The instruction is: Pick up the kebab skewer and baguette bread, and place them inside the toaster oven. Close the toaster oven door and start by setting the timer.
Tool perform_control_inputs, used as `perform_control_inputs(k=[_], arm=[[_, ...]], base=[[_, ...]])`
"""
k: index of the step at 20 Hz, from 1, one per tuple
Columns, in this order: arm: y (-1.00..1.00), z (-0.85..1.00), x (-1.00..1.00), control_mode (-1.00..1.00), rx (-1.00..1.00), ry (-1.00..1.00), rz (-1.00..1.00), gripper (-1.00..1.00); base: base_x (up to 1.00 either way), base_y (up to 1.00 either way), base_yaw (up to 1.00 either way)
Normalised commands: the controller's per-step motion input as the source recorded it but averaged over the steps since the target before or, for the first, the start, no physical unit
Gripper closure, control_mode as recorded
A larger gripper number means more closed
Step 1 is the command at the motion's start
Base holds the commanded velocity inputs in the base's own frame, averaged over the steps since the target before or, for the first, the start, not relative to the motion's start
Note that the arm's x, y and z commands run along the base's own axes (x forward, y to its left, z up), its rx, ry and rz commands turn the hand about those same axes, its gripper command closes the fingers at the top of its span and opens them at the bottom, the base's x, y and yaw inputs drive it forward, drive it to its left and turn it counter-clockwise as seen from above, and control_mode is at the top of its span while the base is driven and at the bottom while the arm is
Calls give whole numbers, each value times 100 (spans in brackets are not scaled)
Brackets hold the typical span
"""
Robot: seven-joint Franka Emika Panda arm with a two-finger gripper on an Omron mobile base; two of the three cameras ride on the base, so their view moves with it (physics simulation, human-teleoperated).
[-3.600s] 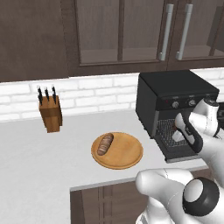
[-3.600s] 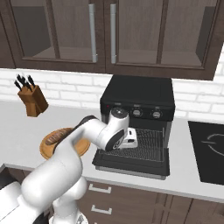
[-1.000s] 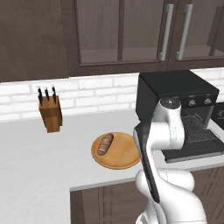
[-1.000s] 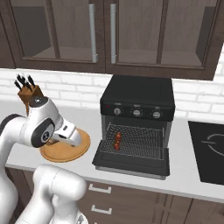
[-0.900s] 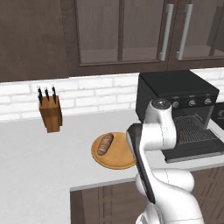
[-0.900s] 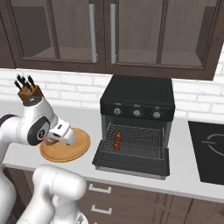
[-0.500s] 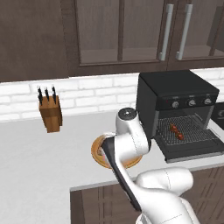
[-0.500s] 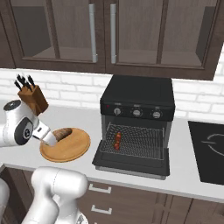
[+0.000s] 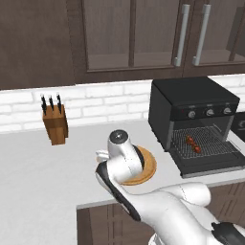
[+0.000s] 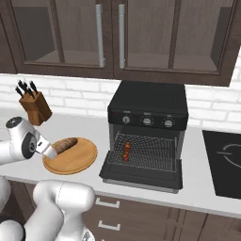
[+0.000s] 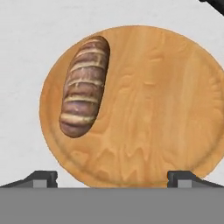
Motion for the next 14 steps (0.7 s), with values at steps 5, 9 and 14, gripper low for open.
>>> perform_control_inputs(k=[5,9,14], arm=[[54,-25,94,-100,1,14,0,-100],[57,-20,69,-100,0,19,0,-100],[8,-12,23,-100,0,15,0,-100]], base=[[0,0,0],[0,0,0],[0,0,0]])
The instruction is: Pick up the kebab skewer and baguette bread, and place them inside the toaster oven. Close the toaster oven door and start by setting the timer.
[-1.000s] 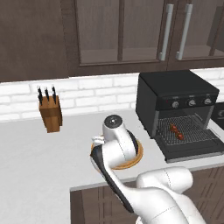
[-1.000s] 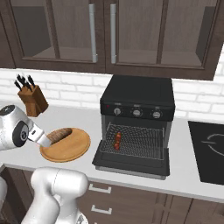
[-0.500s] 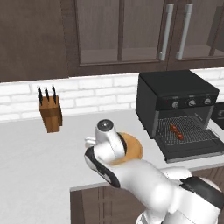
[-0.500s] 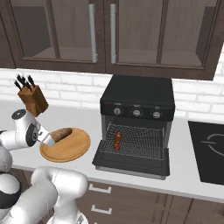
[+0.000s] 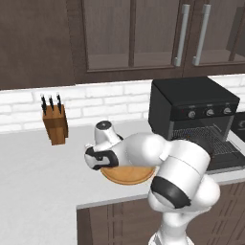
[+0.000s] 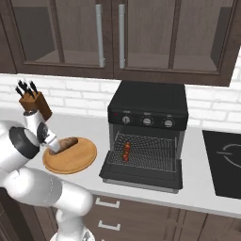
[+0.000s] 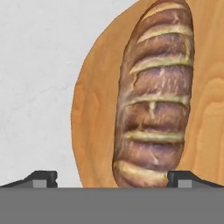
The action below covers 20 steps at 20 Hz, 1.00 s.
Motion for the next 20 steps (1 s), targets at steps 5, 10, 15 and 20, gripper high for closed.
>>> perform_control_inputs(k=[5,10,15,20], arm=[[0,-16,1,-100,0,1,0,-100],[-2,-5,-16,-100,0,0,-4,-100],[-36,0,-26,-100,0,0,-9,-100],[-55,-2,-13,-100,0,0,-11,-100]], base=[[0,0,0],[0,0,0],[0,0,0],[0,0,0]])
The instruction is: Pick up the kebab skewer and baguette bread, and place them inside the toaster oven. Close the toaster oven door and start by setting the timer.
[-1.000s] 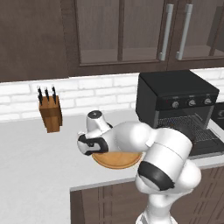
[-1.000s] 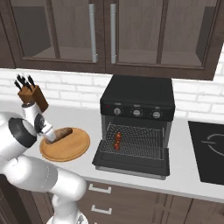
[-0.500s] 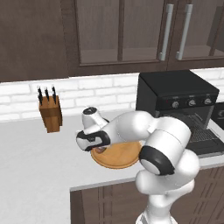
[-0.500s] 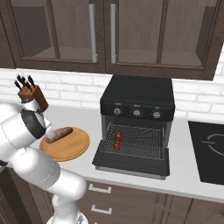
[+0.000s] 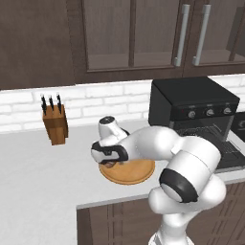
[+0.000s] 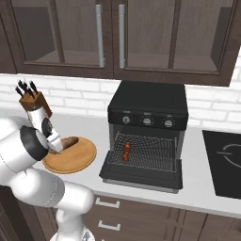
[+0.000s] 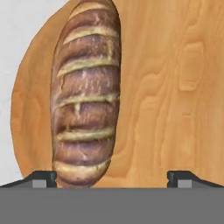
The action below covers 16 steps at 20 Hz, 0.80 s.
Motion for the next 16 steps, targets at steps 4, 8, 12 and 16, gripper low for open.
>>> perform_control_inputs(k=[4,8,12,16], arm=[[-6,-15,8,-100,0,0,-4,-100],[20,-11,18,-100,0,-1,-1,-100],[8,-2,7,-100,0,-2,0,-100],[0,-16,0,-100,0,0,-1,-100]], base=[[0,0,0],[0,0,0],[0,0,0],[0,0,0]])
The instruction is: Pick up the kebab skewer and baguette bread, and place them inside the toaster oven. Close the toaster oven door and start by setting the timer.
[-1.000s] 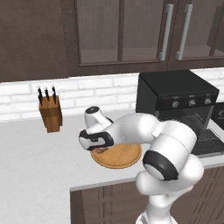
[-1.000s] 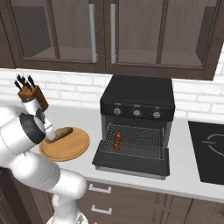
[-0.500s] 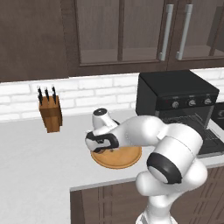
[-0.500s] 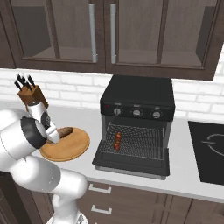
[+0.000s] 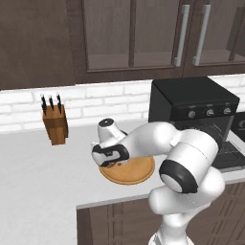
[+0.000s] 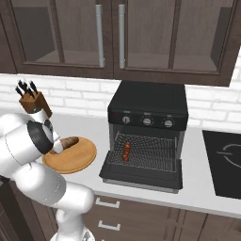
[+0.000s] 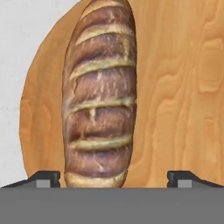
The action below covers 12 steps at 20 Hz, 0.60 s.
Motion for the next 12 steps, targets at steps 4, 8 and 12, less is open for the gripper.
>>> perform_control_inputs(k=[4,8,12], arm=[[0,-7,0,-100,0,-2,0,-100],[0,-15,0,-100,1,-1,-1,-100],[0,-22,0,-100,1,0,-1,-100]], base=[[0,0,0],[0,0,0],[0,0,0]])
